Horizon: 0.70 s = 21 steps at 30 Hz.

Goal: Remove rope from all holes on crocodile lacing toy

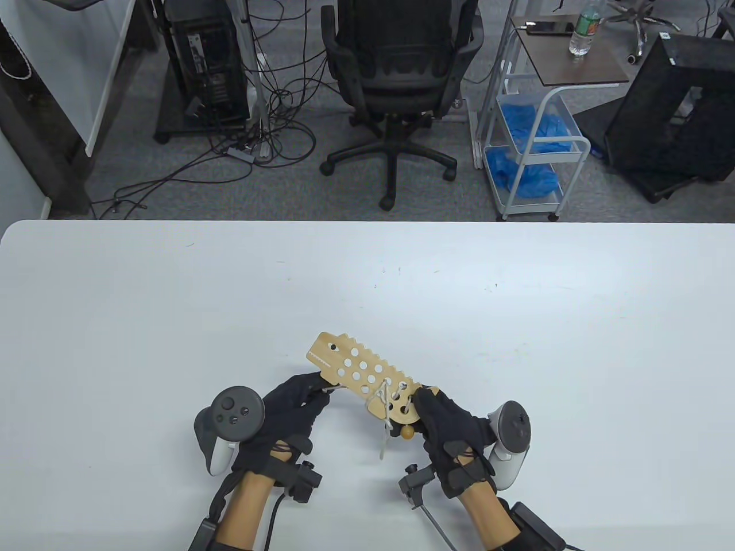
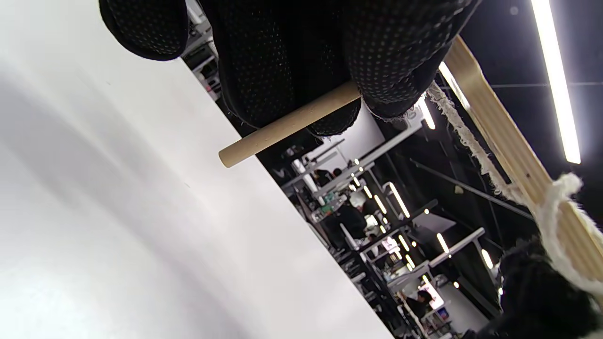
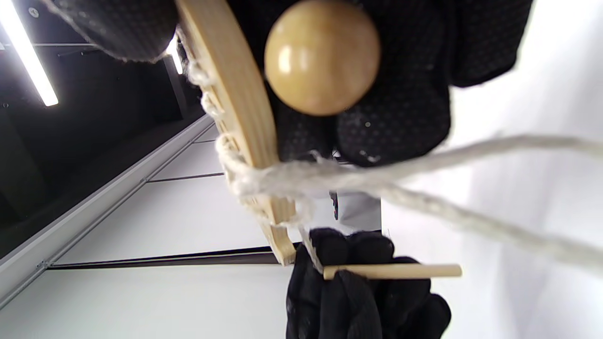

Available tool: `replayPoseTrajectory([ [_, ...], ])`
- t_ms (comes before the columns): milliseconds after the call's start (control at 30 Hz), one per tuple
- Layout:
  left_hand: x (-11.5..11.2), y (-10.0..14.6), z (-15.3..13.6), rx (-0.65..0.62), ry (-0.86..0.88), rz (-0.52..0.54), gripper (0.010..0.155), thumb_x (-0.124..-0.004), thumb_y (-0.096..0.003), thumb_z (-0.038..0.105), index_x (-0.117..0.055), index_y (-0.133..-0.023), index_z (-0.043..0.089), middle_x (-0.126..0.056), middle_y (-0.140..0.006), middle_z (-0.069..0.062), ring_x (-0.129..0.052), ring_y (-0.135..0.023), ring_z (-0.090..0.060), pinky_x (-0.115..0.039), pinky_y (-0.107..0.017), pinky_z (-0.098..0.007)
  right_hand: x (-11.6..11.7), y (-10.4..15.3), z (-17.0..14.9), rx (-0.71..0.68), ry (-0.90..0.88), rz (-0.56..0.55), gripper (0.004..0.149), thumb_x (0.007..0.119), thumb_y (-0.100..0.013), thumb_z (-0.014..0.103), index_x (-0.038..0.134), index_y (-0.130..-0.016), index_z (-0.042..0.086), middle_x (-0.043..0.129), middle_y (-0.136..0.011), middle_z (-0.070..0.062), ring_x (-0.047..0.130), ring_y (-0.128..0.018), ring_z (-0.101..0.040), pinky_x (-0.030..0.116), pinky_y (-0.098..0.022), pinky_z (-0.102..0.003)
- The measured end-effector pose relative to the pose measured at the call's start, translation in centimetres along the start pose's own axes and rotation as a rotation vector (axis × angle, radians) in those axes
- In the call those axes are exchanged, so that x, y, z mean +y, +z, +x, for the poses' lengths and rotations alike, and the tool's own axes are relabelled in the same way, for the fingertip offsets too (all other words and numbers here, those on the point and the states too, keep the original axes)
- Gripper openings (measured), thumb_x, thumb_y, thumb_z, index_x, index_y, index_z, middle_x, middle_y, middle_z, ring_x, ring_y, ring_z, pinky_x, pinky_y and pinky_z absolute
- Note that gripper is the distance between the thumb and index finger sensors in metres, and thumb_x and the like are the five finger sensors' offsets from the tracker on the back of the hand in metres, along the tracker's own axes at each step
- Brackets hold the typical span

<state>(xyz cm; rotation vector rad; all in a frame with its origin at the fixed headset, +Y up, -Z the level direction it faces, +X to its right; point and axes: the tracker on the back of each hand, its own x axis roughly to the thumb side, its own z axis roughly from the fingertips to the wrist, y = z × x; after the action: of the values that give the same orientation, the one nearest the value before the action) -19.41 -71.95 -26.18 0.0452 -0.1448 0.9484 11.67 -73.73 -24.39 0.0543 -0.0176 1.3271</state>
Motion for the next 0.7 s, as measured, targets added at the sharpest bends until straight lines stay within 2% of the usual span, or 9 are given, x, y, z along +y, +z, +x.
replayPoseTrajectory([
  [700,1.8,0.0,-0.7,0.024,-0.079,0.107,0.047,-0.083,-0.0483,0.033,-0.083,-0.094,0.041,-0.097,-0.089,0.001,-0.095,-0.073,-0.021,-0.07,-0.066,-0.061,-2.1,-0.3,0.0,0.047,0.02,-0.137,0.051,0.077,-0.045,0.042,0.084,-0.074,0.0,0.098,-0.056,-0.024,0.1,-0.043,-0.042,0.073,-0.045,-0.064],
])
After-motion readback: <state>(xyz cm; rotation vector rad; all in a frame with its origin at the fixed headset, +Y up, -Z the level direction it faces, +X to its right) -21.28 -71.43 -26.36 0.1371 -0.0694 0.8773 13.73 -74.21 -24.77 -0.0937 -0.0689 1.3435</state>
